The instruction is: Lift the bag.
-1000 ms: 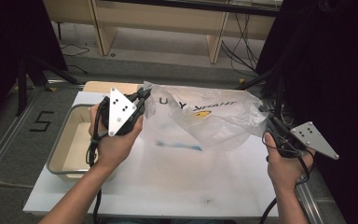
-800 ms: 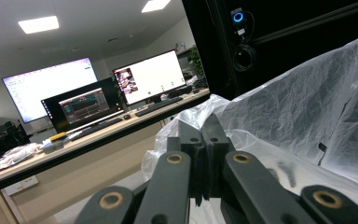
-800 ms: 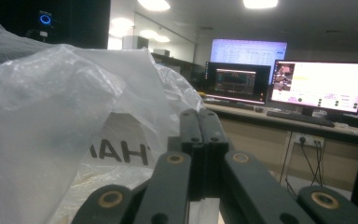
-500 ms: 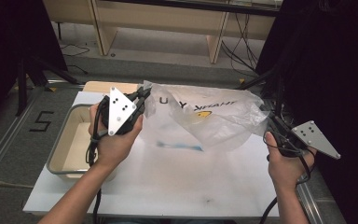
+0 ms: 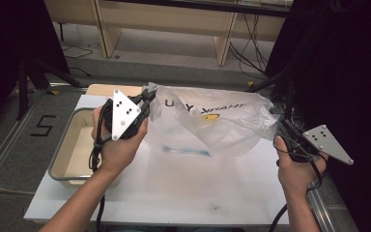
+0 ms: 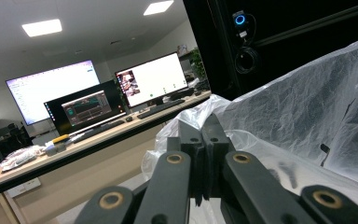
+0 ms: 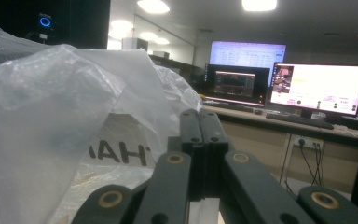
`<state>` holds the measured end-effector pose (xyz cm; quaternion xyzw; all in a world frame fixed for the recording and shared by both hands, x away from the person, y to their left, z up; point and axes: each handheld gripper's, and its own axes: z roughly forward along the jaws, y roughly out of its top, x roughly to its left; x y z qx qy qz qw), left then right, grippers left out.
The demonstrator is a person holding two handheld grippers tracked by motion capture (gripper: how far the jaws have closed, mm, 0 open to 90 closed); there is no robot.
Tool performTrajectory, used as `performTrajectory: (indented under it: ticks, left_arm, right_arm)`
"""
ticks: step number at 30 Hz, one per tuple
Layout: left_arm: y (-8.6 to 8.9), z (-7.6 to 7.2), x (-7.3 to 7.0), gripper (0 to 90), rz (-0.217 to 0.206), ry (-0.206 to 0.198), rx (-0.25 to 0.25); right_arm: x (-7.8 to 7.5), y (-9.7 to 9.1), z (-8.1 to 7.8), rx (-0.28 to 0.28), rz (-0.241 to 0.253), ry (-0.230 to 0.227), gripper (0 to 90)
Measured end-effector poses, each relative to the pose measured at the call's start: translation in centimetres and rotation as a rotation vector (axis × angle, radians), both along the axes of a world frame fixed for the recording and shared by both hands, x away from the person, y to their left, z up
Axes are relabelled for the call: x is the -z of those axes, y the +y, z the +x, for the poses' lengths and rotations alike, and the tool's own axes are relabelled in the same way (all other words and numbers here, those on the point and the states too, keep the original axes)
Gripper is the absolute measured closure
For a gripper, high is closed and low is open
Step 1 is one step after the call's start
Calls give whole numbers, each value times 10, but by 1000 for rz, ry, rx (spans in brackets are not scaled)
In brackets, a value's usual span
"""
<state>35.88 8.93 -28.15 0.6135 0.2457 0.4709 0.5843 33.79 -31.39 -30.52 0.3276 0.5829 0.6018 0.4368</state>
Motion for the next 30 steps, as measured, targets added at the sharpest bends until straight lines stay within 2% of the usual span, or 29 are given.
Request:
performTrajectory:
  ticks: [21, 30]
  left_arm:
    - [-1, -4, -10, 894, -9, -34, 4]
    - [-1, 3, -5, 894, -5, -10, -7]
  right_arm:
    - [-8, -1, -2, 7, 12, -23, 900]
    - [-7, -1, 1, 6, 9, -14, 900]
